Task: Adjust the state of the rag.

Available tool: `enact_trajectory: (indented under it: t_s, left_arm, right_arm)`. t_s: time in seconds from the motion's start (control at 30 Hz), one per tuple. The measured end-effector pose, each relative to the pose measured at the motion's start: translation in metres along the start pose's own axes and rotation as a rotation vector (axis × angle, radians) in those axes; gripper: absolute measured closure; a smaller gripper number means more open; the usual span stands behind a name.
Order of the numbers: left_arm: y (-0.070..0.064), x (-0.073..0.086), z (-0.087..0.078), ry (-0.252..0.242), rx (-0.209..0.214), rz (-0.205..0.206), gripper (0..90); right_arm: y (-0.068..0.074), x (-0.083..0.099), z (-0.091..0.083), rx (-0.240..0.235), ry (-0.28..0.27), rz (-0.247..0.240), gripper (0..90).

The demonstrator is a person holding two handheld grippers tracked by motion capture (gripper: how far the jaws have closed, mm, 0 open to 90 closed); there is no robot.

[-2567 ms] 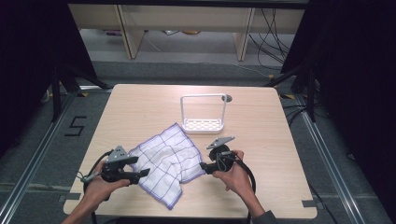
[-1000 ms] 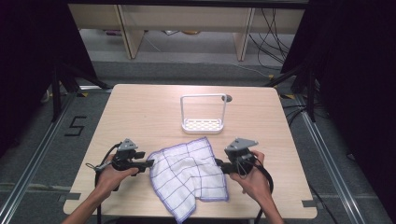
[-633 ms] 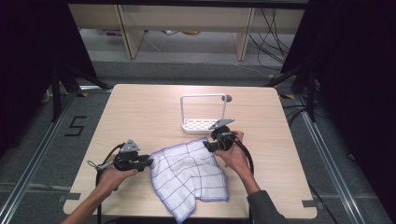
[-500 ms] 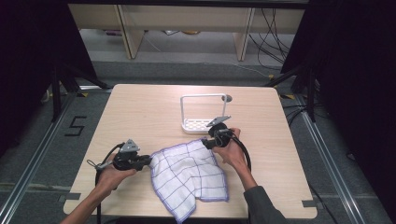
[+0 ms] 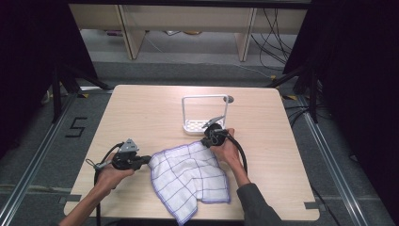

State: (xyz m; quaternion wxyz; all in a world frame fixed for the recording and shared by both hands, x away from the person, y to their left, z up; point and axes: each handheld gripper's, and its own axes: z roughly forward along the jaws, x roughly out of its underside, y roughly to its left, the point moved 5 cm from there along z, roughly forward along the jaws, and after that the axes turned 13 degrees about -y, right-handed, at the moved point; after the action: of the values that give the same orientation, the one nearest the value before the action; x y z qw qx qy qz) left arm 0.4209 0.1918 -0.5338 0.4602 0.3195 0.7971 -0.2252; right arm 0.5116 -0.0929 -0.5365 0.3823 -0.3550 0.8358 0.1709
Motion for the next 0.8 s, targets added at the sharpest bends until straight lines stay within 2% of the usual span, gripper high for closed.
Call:
enact_trajectory:
  t_s: [0.03, 0.07, 0.1, 0.17, 0.27, 0.3, 0.37, 0.4, 0.43, 0.47, 0.5, 0.57, 0.63, 0.67, 0.7, 0.73, 0.8]
  left_arm:
    - [0.001, -0.001, -0.001, 0.000, -0.002, -0.003, 89.2]
    - [0.002, -0.002, -0.001, -0.004, -0.006, 0.000, 89.3]
    - [0.003, -0.003, -0.001, -0.012, -0.012, -0.003, 89.3]
    - [0.004, -0.006, -0.002, -0.015, -0.011, 0.001, 89.3]
    - [0.005, -0.012, -0.002, -0.023, -0.001, 0.013, 89.4]
    - [0.004, -0.016, -0.002, -0.024, 0.005, 0.018, 89.4]
    - [0.004, -0.023, -0.001, -0.037, 0.007, 0.026, 89.5]
    - [0.003, -0.027, -0.001, -0.041, 0.006, 0.030, 89.5]
    - [0.002, -0.032, 0.000, -0.053, 0.008, 0.037, 89.5]
    - [0.002, -0.036, 0.001, -0.055, 0.011, 0.044, 89.5]
    - [0.000, -0.042, 0.003, -0.069, 0.012, 0.044, 89.5]
    - [0.000, -0.049, 0.007, -0.072, 0.013, 0.058, 89.5]
    - [0.000, -0.054, 0.013, -0.069, 0.021, 0.059, 89.5]
    - [0.001, -0.056, 0.015, -0.076, 0.010, 0.064, 89.5]
    - [0.001, -0.056, 0.017, -0.073, 0.012, 0.064, 89.5]
    - [0.002, -0.057, 0.019, -0.068, 0.010, 0.070, 89.5]
    - [0.002, -0.056, 0.023, -0.065, 0.015, 0.067, 89.4]
  right_arm:
    - [0.001, 0.001, -0.003, 0.002, 0.004, 0.008, 86.3]
    - [0.004, 0.001, -0.005, -0.005, 0.013, 0.039, 86.7]
    - [0.001, 0.001, -0.009, -0.003, -0.007, 0.015, 87.0]
    - [0.002, 0.000, -0.015, -0.004, -0.014, 0.030, 87.2]
    - [0.000, -0.003, -0.027, 0.011, -0.055, 0.000, 87.3]
    - [0.000, -0.005, -0.031, 0.018, -0.064, 0.008, 87.3]
    - [0.001, -0.007, -0.042, 0.011, -0.053, 0.013, 87.3]
    - [0.001, -0.008, -0.043, 0.021, -0.068, 0.014, 87.3]
    - [0.000, -0.010, -0.048, 0.023, -0.059, -0.001, 87.3]
    - [0.000, -0.011, -0.053, 0.028, -0.065, 0.004, 87.3]
    - [-0.001, -0.012, -0.056, 0.041, -0.081, 0.015, 87.3]
    - [-0.006, -0.015, -0.064, 0.045, -0.101, -0.012, 87.3]
    - [-0.011, -0.015, -0.070, 0.052, -0.096, -0.013, 87.3]
    - [-0.012, -0.014, -0.074, 0.057, -0.087, 0.007, 87.3]
    - [-0.014, -0.014, -0.074, 0.066, -0.113, -0.004, 87.3]
    - [-0.015, -0.012, -0.076, 0.058, -0.100, 0.002, 87.3]
    - [-0.017, -0.009, -0.077, 0.065, -0.119, -0.004, 87.2]
